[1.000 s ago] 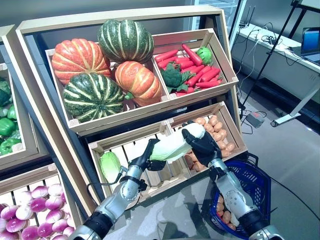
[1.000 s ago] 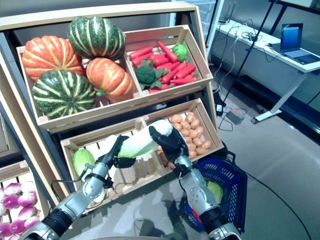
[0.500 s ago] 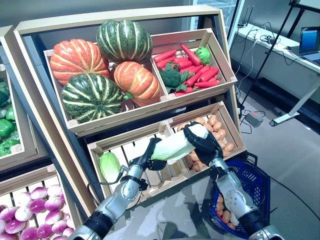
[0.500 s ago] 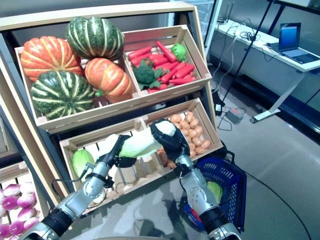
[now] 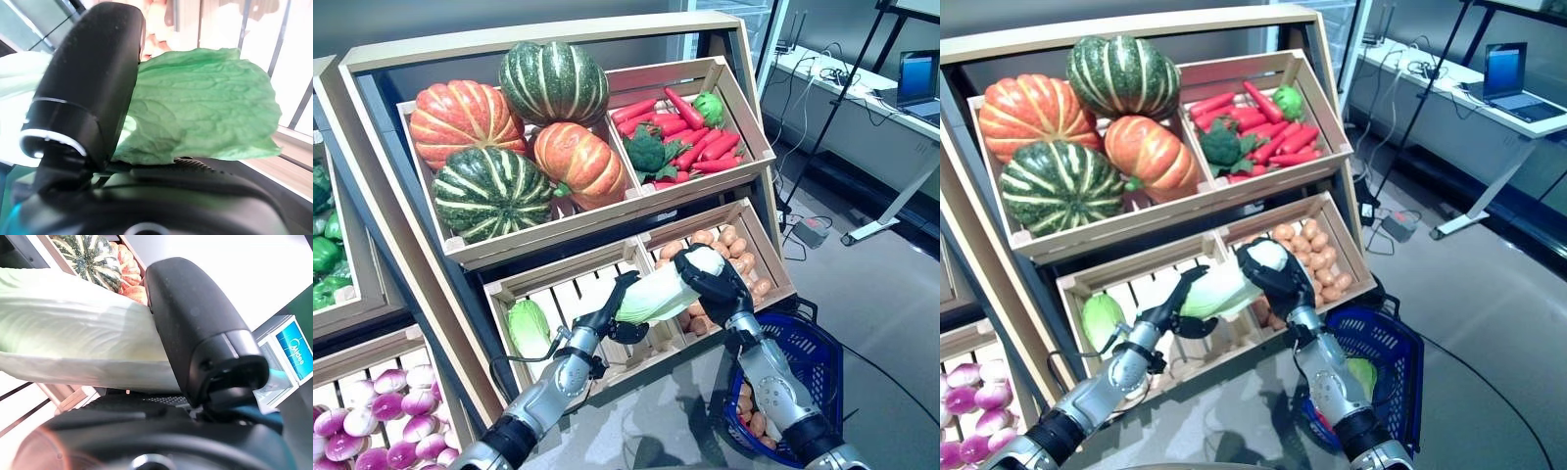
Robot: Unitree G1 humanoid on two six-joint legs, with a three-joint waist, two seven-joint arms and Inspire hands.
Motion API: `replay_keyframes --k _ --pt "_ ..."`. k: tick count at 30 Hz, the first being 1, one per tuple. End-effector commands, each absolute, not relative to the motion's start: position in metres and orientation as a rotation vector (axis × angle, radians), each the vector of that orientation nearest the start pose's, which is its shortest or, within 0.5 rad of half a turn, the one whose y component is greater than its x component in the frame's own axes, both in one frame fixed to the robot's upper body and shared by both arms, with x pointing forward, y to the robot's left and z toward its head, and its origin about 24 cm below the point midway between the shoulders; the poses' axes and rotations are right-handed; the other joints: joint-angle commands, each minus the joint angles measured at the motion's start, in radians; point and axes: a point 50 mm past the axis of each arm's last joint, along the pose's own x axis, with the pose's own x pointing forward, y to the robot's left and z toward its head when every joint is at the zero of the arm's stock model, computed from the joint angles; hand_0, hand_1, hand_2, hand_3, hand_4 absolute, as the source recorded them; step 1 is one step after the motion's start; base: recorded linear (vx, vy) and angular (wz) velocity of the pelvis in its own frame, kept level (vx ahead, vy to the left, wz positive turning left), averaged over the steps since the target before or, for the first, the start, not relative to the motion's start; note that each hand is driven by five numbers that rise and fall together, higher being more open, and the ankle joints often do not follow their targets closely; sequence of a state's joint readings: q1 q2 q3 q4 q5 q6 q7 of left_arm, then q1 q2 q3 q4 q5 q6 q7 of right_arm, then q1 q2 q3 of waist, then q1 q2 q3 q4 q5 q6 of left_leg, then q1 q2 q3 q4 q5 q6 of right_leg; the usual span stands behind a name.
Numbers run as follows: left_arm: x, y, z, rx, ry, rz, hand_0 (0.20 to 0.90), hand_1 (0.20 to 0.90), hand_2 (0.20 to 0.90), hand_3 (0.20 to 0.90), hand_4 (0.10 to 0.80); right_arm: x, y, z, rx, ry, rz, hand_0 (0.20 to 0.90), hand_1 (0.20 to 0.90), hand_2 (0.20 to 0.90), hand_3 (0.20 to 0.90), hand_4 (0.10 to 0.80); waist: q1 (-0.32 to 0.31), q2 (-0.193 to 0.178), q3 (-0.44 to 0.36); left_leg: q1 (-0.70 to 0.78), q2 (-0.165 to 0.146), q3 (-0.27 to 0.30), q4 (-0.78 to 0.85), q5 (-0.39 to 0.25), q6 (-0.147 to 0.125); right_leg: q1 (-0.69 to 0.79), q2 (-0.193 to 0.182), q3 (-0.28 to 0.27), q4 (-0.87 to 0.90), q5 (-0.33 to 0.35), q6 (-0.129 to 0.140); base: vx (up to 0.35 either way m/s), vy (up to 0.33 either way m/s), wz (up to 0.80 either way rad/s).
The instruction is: Put vegetables into the basket
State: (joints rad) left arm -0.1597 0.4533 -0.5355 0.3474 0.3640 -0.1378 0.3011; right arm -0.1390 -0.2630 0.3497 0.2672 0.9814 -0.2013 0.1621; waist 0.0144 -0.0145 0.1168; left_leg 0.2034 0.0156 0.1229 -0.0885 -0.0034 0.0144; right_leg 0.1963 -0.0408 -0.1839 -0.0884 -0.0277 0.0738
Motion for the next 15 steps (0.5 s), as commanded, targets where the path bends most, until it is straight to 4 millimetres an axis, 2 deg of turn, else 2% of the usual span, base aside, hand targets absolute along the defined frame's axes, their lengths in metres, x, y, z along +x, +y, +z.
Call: replay_keyframes --k 1,8,15 --pt "0.279 0.169 0.008 0.987 -0.082 -0.203 0.900 0.900 0.900 0.900 0.800 0.284 -0.152 0.084 0.667 -0.332 0.296 0.300 0.300 0.300 0.300 0.400 -0.030 -0.004 -0.023 0.005 -0.032 0.021 0.001 -0.099 0.016 -0.003 0.020 0.017 0.001 -0.027 -0.029 -0.012 -0.003 -0.06" --pt "0.266 0.209 -0.004 1.083 0.011 -0.154 0.900 0.900 0.900 0.900 0.800 0.282 -0.209 0.081 0.550 -0.350 0.136 0.300 0.300 0.300 0.300 0.400 -0.033 0.000 -0.011 -0.001 -0.030 0.029 0.001 -0.099 0.014 -0.012 0.020 0.018 0.001 -0.023 -0.025 -0.012 -0.006 -0.05" --pt "0.262 0.242 -0.003 1.133 0.065 -0.097 0.900 0.900 0.900 0.900 0.800 0.282 -0.251 0.088 0.472 -0.378 0.008 0.300 0.300 0.300 0.300 0.400 -0.028 0.006 -0.005 -0.008 -0.029 0.028 0.001 -0.098 0.011 -0.018 0.019 0.015 0.001 -0.022 -0.024 0.000 0.000 0.00"
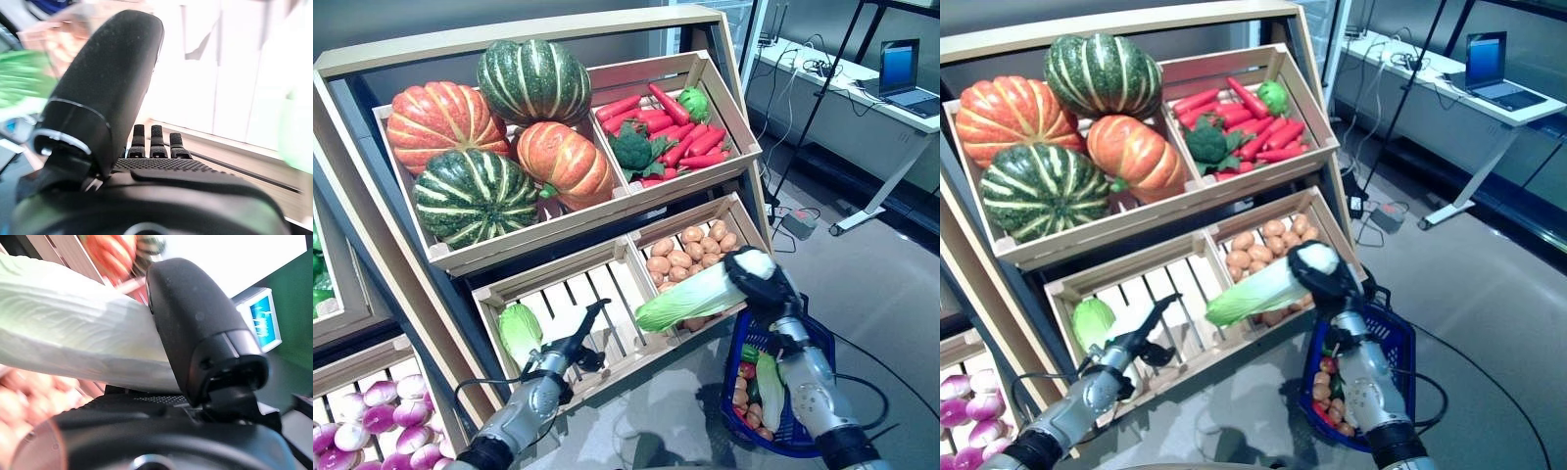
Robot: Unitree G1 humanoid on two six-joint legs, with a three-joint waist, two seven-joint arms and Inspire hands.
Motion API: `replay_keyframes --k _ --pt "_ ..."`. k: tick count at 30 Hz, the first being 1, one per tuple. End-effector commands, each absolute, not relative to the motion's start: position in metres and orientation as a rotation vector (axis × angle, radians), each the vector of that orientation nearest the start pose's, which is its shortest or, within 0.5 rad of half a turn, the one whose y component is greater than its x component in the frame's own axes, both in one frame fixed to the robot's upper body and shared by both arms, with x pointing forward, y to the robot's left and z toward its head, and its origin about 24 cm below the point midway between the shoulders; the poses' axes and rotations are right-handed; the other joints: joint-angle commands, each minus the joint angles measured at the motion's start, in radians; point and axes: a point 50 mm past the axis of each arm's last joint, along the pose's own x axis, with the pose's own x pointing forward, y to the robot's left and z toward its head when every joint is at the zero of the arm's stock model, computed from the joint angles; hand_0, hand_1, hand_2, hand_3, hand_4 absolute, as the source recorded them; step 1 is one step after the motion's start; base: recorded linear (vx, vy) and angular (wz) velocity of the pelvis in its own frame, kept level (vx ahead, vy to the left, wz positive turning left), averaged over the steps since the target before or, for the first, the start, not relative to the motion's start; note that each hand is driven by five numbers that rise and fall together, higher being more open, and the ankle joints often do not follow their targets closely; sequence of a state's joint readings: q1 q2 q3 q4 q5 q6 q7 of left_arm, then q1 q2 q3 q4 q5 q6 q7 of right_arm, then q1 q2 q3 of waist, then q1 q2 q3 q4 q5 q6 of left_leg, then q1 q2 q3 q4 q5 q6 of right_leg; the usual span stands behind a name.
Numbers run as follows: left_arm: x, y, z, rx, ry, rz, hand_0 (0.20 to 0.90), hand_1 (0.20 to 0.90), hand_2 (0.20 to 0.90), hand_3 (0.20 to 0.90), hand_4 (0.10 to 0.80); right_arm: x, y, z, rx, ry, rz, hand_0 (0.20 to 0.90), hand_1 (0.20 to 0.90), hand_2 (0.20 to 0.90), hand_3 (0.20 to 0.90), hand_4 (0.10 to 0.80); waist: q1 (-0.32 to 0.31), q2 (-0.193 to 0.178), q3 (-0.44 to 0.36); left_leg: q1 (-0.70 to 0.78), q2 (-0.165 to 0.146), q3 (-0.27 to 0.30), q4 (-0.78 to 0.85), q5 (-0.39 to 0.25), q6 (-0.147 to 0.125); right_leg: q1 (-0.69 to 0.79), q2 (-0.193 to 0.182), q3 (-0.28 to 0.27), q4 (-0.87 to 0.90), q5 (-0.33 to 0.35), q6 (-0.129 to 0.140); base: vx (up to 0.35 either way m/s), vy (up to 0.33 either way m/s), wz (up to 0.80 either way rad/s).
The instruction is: Put vegetables into the basket
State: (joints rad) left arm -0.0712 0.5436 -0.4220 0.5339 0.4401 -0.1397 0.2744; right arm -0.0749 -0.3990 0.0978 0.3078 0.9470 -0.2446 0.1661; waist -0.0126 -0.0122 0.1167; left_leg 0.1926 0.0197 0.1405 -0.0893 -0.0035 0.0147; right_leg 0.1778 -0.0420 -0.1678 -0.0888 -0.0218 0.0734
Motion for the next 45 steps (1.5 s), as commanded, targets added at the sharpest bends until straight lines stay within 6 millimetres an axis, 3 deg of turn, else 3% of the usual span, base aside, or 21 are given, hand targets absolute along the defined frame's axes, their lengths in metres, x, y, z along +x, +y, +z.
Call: replay_keyframes --k 1,2,13,17,22,29,37,45 --pt "0.261 0.245 -0.002 1.138 0.068 -0.093 0.900 0.900 0.900 0.900 0.800 0.282 -0.255 0.088 0.465 -0.380 -0.006 0.300 0.300 0.300 0.300 0.400 -0.001 0.004 -0.004 0.002 -0.033 0.010 0.002 -0.098 0.010 0.000 0.020 -0.003 0.002 -0.028 -0.023 0.000 0.000 0.00" --pt "0.260 0.250 -0.002 1.143 0.080 -0.082 0.900 0.900 0.900 0.900 0.800 0.280 -0.266 0.089 0.447 -0.384 -0.044 0.300 0.300 0.300 0.300 0.400 0.001 0.007 -0.004 0.001 -0.035 0.005 0.002 -0.098 0.009 0.000 0.019 -0.005 0.002 -0.029 -0.023 0.000 0.000 0.00" --pt "0.250 0.279 -0.001 1.130 0.115 0.061 0.900 0.900 0.900 0.900 0.800 0.272 -0.306 0.081 0.272 -0.288 -0.227 0.300 0.300 0.300 0.300 0.400 0.009 0.012 -0.008 -0.004 -0.036 -0.004 0.002 -0.099 0.005 0.001 0.016 -0.018 0.002 -0.034 -0.024 0.012 -0.001 0.00" --pt "0.252 0.296 0.016 1.131 0.090 0.115 0.900 0.900 0.900 0.900 0.800 0.266 -0.334 0.072 0.063 -0.168 -0.367 0.300 0.300 0.300 0.300 0.400 0.022 0.011 -0.008 -0.007 -0.036 -0.010 0.002 -0.099 0.000 0.000 0.015 -0.026 0.002 -0.033 -0.024 0.040 -0.017 0.05" --pt "0.247 0.304 0.016 1.141 0.112 0.127 0.900 0.900 0.900 0.900 0.800 0.257 -0.364 0.053 -0.082 0.026 -0.533 0.300 0.300 0.300 0.300 0.400 0.032 0.012 0.005 -0.014 -0.034 -0.008 0.002 -0.095 0.000 -0.006 0.014 -0.033 0.002 -0.031 -0.026 0.045 -0.020 0.01" --pt "0.255 0.309 0.026 1.123 0.087 0.163 0.900 0.900 0.900 0.900 0.800 0.261 -0.396 0.076 -0.133 0.031 -0.728 0.300 0.300 0.300 0.300 0.400 0.049 0.023 0.062 -0.054 -0.035 -0.022 0.002 -0.078 0.002 -0.041 0.014 -0.032 0.002 -0.018 -0.034 -0.015 -0.010 0.01" --pt "0.267 0.302 0.050 1.054 -0.066 0.203 0.900 0.900 0.900 0.900 0.800 0.274 -0.405 0.109 -0.095 -0.075 -0.807 0.300 0.300 0.300 0.300 0.400 0.051 0.039 0.149 -0.118 -0.041 -0.038 0.002 -0.060 0.003 -0.101 0.016 -0.031 0.002 -0.004 -0.041 -0.097 -0.028 0.01" --pt "0.270 0.284 0.049 0.940 -0.089 0.163 0.900 0.900 0.900 0.900 0.800 0.270 -0.395 0.089 -0.059 -0.038 -0.796 0.300 0.300 0.300 0.300 0.400 0.041 0.035 0.146 -0.112 -0.038 -0.031 0.002 -0.068 0.003 -0.098 0.019 -0.025 0.002 -0.007 -0.041 -0.002 -0.023 -0.01"
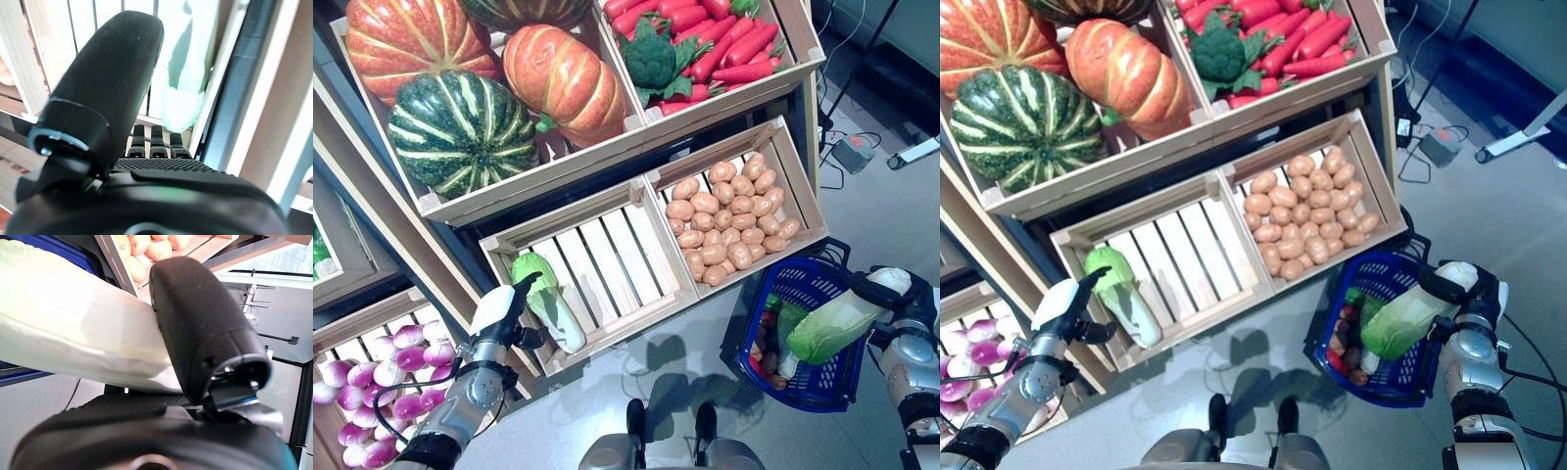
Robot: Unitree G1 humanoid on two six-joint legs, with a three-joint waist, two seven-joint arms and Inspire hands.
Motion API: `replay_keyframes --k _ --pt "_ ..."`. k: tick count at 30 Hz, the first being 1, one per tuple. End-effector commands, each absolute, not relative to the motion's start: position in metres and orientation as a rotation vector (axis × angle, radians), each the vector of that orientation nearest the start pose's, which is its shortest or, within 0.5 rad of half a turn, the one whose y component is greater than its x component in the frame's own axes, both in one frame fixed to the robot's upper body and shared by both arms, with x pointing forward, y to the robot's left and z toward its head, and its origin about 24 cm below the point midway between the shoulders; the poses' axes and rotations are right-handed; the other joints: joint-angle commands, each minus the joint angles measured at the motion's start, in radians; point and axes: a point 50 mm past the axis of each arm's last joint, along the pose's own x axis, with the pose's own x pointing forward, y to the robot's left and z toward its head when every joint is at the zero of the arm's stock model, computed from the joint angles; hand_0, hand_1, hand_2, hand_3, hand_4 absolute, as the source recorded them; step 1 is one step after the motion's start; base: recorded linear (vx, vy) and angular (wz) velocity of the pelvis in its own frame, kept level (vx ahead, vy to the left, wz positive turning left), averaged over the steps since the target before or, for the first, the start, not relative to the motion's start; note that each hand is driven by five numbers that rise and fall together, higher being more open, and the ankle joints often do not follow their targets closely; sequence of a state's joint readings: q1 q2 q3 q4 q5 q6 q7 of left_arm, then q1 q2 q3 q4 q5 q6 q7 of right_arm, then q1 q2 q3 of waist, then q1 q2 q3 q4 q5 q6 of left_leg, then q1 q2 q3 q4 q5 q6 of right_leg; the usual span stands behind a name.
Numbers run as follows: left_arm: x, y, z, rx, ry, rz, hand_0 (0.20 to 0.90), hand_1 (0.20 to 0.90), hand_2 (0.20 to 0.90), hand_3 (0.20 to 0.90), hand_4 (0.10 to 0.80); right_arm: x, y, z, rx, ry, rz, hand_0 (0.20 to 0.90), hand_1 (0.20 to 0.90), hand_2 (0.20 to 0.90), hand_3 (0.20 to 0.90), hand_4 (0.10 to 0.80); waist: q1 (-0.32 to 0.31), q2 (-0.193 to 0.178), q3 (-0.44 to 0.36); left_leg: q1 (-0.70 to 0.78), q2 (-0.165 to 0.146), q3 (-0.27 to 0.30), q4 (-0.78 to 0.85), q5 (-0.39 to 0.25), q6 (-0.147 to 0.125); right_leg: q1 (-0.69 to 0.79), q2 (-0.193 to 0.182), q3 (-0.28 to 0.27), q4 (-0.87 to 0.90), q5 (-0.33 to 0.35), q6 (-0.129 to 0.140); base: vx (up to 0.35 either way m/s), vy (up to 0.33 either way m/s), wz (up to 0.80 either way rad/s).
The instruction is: Put vegetables into the basket
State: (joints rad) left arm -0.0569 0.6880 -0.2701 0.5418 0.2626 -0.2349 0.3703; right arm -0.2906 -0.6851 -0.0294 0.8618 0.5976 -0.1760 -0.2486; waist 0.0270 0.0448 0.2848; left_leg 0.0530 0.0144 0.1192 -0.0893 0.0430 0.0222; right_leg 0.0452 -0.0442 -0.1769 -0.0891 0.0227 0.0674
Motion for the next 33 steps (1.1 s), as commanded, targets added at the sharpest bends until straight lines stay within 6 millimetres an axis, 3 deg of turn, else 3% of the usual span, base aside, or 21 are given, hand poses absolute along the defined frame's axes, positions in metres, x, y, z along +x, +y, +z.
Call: replay_keyframes --k 1,4,5,7,8,11,13,16,18,19,21,23,26,33 --pt "0.271 0.281 0.049 0.920 -0.094 0.152 0.900 0.900 0.900 0.900 0.800 0.270 -0.395 0.087 -0.053 -0.034 -0.804 0.300 0.300 0.300 0.300 0.400 0.000 -0.024 -0.024 0.029 -0.031 -0.005 0.002 -0.115 -0.005 0.036 0.022 -0.016 0.002 -0.052 -0.035 -0.011 -0.069 -0.02" --pt "0.276 0.271 0.050 0.852 -0.106 0.135 0.900 0.900 0.900 0.900 0.800 0.273 -0.393 0.089 -0.047 -0.042 -0.820 0.300 0.300 0.300 0.300 0.400 -0.004 -0.030 -0.020 0.025 -0.029 0.020 0.025 -0.115 -0.008 0.031 0.021 -0.010 0.002 -0.049 -0.041 -0.055 -0.054 -0.05" --pt "0.277 0.263 0.048 0.797 -0.111 0.123 0.900 0.900 0.900 0.900 0.800 0.278 -0.392 0.096 -0.057 -0.057 -0.830 0.300 0.300 0.300 0.300 0.400 -0.006 -0.042 0.006 -0.048 -0.027 0.042 0.201 -0.158 -0.020 0.015 0.009 -0.009 0.035 -0.052 -0.056 -0.158 -0.060 -0.16" --pt "0.278 0.254 0.045 0.748 -0.118 0.105 0.900 0.900 0.900 0.900 0.800 0.280 -0.394 0.104 -0.077 -0.073 -0.848 0.300 0.300 0.300 0.300 0.400 0.002 -0.042 0.049 -0.163 -0.014 -0.008 0.422 -0.155 -0.048 -0.004 0.006 0.000 0.091 -0.060 -0.076 -0.151 -0.033 -0.16" --pt "0.275 0.251 0.041 0.722 -0.109 0.098 0.900 0.900 0.900 0.900 0.800 0.281 -0.393 0.106 -0.090 -0.076 -0.850 0.300 0.300 0.300 0.300 0.400 0.004 -0.036 0.060 -0.184 -0.017 -0.047 0.450 -0.160 -0.048 -0.007 0.009 0.016 0.110 -0.065 -0.082 -0.060 0.030 -0.16" --pt "0.272 0.243 0.037 0.679 -0.115 0.090 0.900 0.900 0.900 0.900 0.800 0.290 -0.388 0.118 -0.117 -0.107 -0.850 0.300 0.300 0.300 0.300 0.400 0.005 -0.024 0.071 -0.176 -0.022 -0.101 0.321 -0.125 -0.052 -0.008 0.009 0.051 0.108 -0.063 -0.078 -0.040 0.160 -0.47" --pt "0.273 0.241 0.042 0.684 -0.129 0.071 0.900 0.900 0.900 0.900 0.800 0.296 -0.385 0.124 -0.130 -0.121 -0.869 0.300 0.300 0.300 0.300 0.400 0.009 -0.015 0.064 -0.127 -0.040 -0.100 0.197 -0.105 -0.024 -0.009 0.002 0.060 0.077 -0.045 -0.064 -0.031 0.220 -0.65" --pt "0.280 0.237 0.048 0.672 -0.143 0.074 0.900 0.900 0.900 0.900 0.800 0.300 -0.378 0.126 -0.150 -0.137 -0.871 0.300 0.300 0.300 0.300 0.400 0.013 0.000 0.059 -0.094 -0.047 -0.080 0.103 -0.092 -0.017 -0.027 -0.017 0.011 0.059 -0.027 -0.030 -0.017 0.166 -0.65" --pt "0.279 0.245 0.049 0.663 -0.141 0.125 0.900 0.900 0.900 0.900 0.800 0.308 -0.373 0.131 -0.149 -0.147 -0.841 0.300 0.300 0.300 0.300 0.400 0.037 0.018 0.069 -0.068 -0.018 -0.005 0.081 -0.082 -0.011 -0.073 -0.058 -0.119 0.203 -0.076 0.000 -0.035 0.097 -0.61" --pt "0.280 0.247 0.053 0.653 -0.158 0.140 0.900 0.900 0.900 0.900 0.800 0.313 -0.371 0.138 -0.152 -0.160 -0.842 0.300 0.300 0.300 0.300 0.400 0.045 0.025 0.086 -0.079 -0.010 0.006 0.100 -0.087 -0.004 -0.115 -0.073 -0.122 0.274 -0.098 0.000 -0.155 -0.007 -0.87" --pt "0.285 0.250 0.065 0.633 -0.206 0.172 0.900 0.900 0.900 0.900 0.800 0.320 -0.372 0.156 -0.151 -0.200 -0.854 0.300 0.300 0.300 0.300 0.400 0.053 0.017 0.117 -0.148 -0.009 0.014 0.178 -0.104 -0.011 -0.154 -0.086 -0.123 0.271 -0.103 -0.009 -0.176 -0.135 -0.87" --pt "0.290 0.249 0.075 0.567 -0.243 0.213 0.900 0.900 0.900 0.900 0.800 0.328 -0.368 0.173 -0.175 -0.242 -0.875 0.300 0.300 0.300 0.300 0.400 0.051 0.017 0.149 -0.239 -0.003 -0.003 0.288 -0.123 -0.021 -0.183 -0.077 -0.103 0.270 -0.099 -0.029 -0.149 -0.169 -0.29" --pt "0.294 0.245 0.082 0.542 -0.280 0.221 0.900 0.900 0.900 0.900 0.800 0.333 -0.362 0.187 -0.184 -0.293 -0.875 0.300 0.300 0.300 0.300 0.400 0.041 0.025 0.181 -0.313 0.018 0.014 0.373 -0.142 -0.030 -0.226 -0.075 -0.115 0.305 -0.117 -0.054 -0.094 -0.131 -0.03" --pt "0.293 0.232 0.096 0.525 -0.361 0.182 0.900 0.900 0.900 0.900 0.800 0.337 -0.356 0.214 -0.186 -0.371 -0.865 0.300 0.300 0.300 0.300 0.400 0.045 0.051 0.230 -0.410 -0.001 -0.004 0.449 -0.163 -0.030 -0.336 -0.090 -0.141 0.426 -0.169 -0.082 -0.064 -0.049 -0.03"
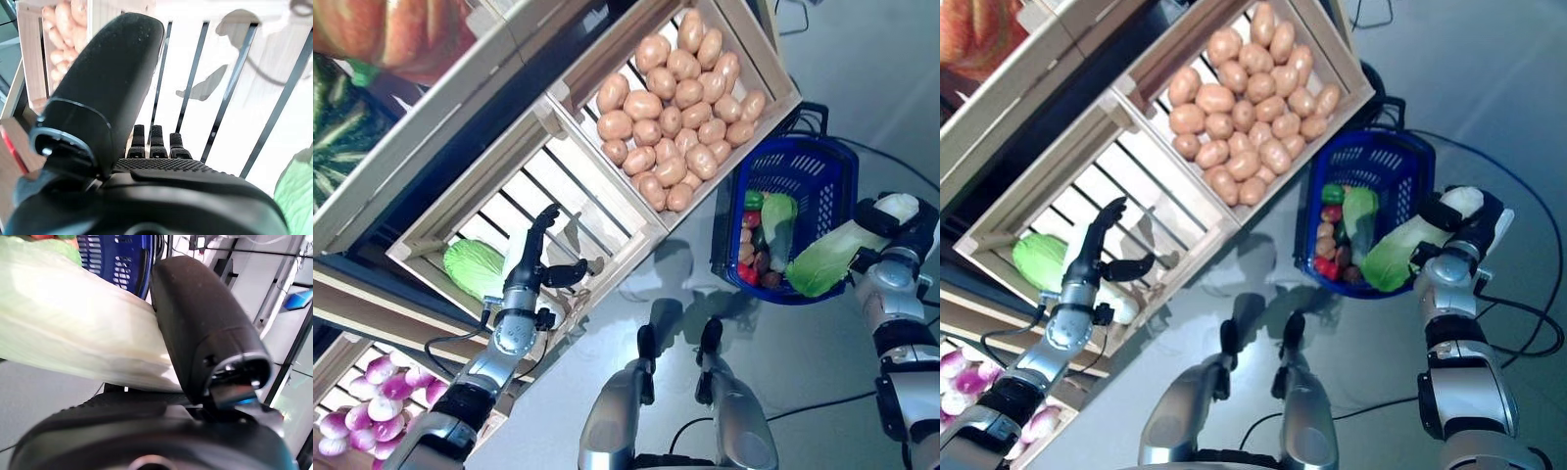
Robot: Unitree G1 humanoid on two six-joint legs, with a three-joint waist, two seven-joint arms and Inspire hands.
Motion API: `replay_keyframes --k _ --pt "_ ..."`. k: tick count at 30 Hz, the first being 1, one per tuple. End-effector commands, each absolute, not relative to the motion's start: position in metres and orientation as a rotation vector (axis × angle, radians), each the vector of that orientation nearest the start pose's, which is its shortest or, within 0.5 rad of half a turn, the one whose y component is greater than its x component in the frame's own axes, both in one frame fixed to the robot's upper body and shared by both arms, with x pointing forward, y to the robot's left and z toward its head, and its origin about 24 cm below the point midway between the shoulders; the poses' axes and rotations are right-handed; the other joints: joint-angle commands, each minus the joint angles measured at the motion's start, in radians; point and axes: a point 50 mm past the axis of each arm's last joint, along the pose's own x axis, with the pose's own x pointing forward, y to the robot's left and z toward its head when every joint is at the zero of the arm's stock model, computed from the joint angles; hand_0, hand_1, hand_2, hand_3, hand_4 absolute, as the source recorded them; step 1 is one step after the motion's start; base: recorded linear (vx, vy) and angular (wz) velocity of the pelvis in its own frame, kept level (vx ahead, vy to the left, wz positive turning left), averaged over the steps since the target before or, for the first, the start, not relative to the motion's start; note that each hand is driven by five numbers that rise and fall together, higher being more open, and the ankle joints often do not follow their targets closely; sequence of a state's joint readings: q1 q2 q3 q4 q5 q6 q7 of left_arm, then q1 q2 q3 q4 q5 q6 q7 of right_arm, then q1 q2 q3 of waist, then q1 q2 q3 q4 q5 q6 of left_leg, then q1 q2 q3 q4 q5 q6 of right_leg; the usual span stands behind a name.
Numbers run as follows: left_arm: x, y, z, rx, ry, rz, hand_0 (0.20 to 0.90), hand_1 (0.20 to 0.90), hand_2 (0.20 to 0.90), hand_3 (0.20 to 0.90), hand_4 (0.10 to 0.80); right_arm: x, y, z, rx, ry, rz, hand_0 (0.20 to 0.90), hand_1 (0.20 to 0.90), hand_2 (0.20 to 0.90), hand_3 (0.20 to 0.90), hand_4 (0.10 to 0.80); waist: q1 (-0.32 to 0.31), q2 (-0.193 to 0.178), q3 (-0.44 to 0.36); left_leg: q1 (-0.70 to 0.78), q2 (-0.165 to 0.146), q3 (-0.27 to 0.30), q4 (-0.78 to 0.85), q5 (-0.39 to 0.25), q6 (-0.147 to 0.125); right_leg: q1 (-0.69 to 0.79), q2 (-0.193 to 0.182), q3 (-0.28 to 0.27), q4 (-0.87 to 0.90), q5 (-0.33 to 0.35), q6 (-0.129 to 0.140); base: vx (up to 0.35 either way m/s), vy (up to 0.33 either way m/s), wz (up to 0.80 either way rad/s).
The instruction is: Put vegetables into the basket
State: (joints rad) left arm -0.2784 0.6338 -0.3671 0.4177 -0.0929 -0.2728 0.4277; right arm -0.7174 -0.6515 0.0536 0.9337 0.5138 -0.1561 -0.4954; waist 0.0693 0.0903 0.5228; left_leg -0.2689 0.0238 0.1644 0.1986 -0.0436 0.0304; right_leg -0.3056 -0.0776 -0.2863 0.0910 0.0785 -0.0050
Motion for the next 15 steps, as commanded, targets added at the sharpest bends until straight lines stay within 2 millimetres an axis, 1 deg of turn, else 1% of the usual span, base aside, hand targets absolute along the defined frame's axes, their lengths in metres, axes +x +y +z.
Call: replay_keyframes --k 1,3,8,12,15 --pt "0.293 0.231 0.098 0.526 -0.369 0.173 0.900 0.900 0.900 0.900 0.800 0.338 -0.356 0.219 -0.193 -0.381 -0.871 0.300 0.300 0.300 0.300 0.400 0.005 0.011 -0.003 -0.100 -0.016 -0.051 0.171 -0.077 -0.038 -0.004 -0.061 -0.032 0.272 -0.232 -0.011 -0.030 0.002 0.03" --pt "0.293 0.225 0.099 0.515 -0.382 0.155 0.900 0.900 0.900 0.900 0.800 0.339 -0.356 0.229 -0.219 -0.400 -0.879 0.300 0.300 0.300 0.300 0.400 0.009 0.022 -0.003 -0.136 -0.026 -0.056 0.198 -0.084 -0.035 -0.048 -0.070 -0.033 0.318 -0.246 -0.013 -0.030 0.004 0.12" --pt "0.292 0.218 0.109 0.502 -0.427 0.132 0.900 0.900 0.900 0.900 0.800 0.342 -0.353 0.250 -0.248 -0.437 -0.876 0.300 0.300 0.300 0.300 0.400 0.020 0.037 -0.003 -0.233 -0.040 -0.056 0.277 -0.105 -0.025 -0.159 -0.097 -0.034 0.435 -0.278 -0.017 -0.020 0.005 0.13" --pt "0.291 0.216 0.114 0.498 -0.444 0.124 0.900 0.900 0.900 0.900 0.800 0.344 -0.350 0.254 -0.261 -0.433 -0.875 0.300 0.300 0.300 0.300 0.400 0.027 0.039 -0.003 -0.287 -0.042 -0.051 0.341 -0.131 -0.014 -0.219 -0.116 -0.032 0.518 -0.304 -0.024 0.006 -0.004 0.12" --pt "0.289 0.213 0.117 0.504 -0.469 0.114 0.900 0.900 0.900 0.900 0.800 0.347 -0.350 0.247 -0.260 -0.366 -0.857 0.300 0.300 0.300 0.300 0.400 0.033 0.036 -0.003 -0.351 -0.045 -0.054 0.420 -0.163 0.004 -0.286 -0.139 -0.023 0.612 -0.332 -0.029 0.024 -0.002 0.14"
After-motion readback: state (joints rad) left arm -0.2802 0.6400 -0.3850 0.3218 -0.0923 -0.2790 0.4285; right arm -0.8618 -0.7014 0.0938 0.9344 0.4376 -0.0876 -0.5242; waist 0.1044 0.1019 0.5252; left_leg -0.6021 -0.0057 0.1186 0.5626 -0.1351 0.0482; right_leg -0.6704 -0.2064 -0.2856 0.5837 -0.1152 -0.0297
